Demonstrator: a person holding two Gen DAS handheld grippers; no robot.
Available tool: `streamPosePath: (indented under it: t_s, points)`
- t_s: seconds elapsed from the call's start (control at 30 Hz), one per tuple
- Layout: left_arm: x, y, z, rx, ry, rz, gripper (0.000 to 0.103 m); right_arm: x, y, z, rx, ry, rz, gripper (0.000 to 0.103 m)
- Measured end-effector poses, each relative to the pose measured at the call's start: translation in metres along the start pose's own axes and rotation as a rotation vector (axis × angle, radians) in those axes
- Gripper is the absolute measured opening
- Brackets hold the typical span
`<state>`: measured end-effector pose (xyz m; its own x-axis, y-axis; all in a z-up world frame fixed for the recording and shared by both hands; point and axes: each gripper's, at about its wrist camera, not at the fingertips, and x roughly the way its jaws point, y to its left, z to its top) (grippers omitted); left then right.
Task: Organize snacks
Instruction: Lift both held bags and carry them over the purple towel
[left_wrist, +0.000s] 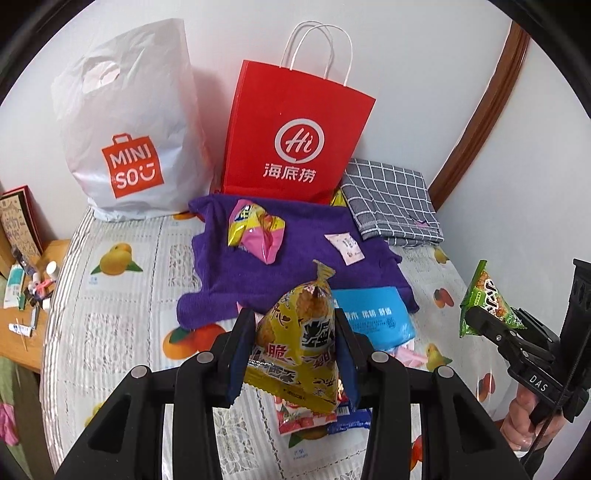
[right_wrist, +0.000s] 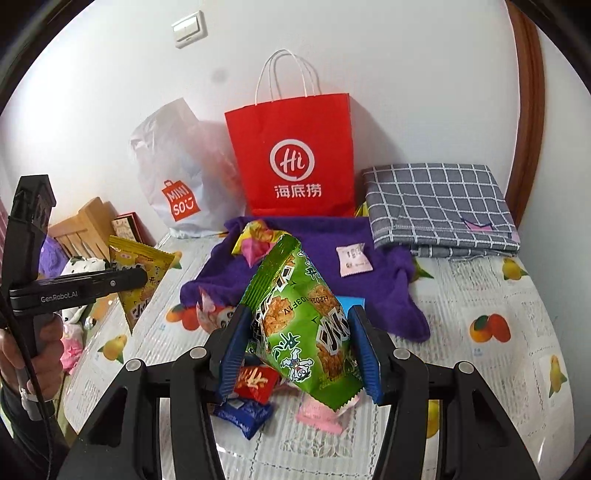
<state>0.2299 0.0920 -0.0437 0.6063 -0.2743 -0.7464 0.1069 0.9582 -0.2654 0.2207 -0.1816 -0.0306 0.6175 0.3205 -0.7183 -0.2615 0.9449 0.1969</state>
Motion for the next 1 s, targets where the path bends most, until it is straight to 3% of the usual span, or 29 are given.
streamPosePath:
  t_s: [0.87, 1.0]
  points:
    - [0.016, 0.017, 0.030, -0.021, -0.018, -0.004, 0.039, 0.028, -0.019, 0.028, 0.030, -0.028, -0.041, 0.051]
    - [0.011, 0.018, 0.035, -0.020, -0.047, 0.027, 0.039, 0.023, -0.024, 0.033, 0.031, -0.048, -0.055, 0.051]
